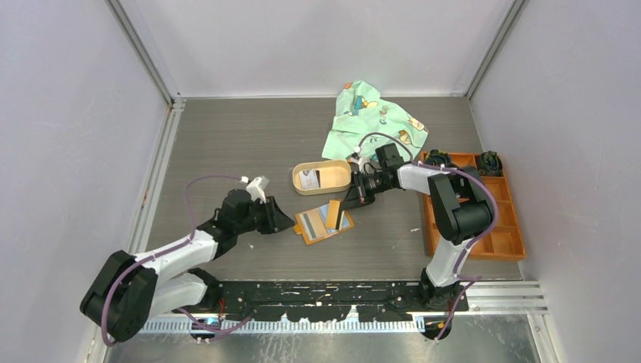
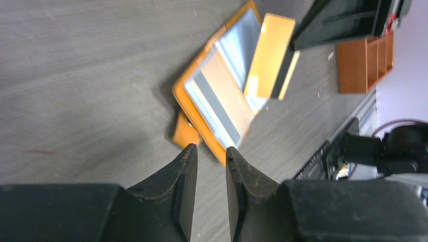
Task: Put the credit cards into the card holder
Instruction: Insert the credit card into the card holder.
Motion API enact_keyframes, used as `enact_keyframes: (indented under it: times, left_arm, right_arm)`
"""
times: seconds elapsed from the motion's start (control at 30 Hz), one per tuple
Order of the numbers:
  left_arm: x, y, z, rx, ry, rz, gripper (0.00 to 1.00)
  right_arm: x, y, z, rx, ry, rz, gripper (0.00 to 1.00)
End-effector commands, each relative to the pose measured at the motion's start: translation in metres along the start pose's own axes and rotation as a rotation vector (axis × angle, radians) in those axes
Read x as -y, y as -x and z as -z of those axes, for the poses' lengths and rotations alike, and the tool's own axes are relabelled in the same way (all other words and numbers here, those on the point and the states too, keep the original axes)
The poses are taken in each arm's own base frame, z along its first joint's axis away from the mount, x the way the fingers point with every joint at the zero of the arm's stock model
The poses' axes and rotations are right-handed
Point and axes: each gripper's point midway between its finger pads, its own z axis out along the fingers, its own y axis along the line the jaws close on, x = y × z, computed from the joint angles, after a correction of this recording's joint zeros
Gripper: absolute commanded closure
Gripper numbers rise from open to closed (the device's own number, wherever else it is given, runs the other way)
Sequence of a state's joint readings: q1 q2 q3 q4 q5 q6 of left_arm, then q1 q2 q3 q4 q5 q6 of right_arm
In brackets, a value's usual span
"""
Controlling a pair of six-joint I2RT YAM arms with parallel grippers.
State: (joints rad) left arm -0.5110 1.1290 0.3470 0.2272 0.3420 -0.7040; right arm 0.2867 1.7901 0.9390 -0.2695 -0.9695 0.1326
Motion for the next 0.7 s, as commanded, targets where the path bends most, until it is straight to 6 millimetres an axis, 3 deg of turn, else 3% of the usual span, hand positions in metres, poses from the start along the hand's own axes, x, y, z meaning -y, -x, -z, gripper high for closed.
enact_keyframes:
  times: [0.0, 0.13, 0.4, 0.67]
  left_arm:
    - [0.035, -0.015, 0.005, -0.012, -0.102, 0.052, 0.72]
    - [0.054, -0.021, -0.003, -0.015, -0.103, 0.02, 0.74]
    - [0.044, -0.02, -0.022, -0.036, -0.045, 0.003, 0.75]
    - [0.029, -0.019, -0.03, -0.056, 0.043, -0.046, 0.8]
  right_arm:
    - [-0.009, 0.005, -0.002, -0.004, 0.036, 0.03, 0.99]
    - [-0.013, -0.005, -0.014, -0.041, 0.044, 0.027, 0.99]
    - [-0.024, -0.005, -0.021, -0.009, 0.07, 0.013, 0.99]
    - [-0.037, 0.014, 0.001, 0.059, 0.077, 0.075, 0.99]
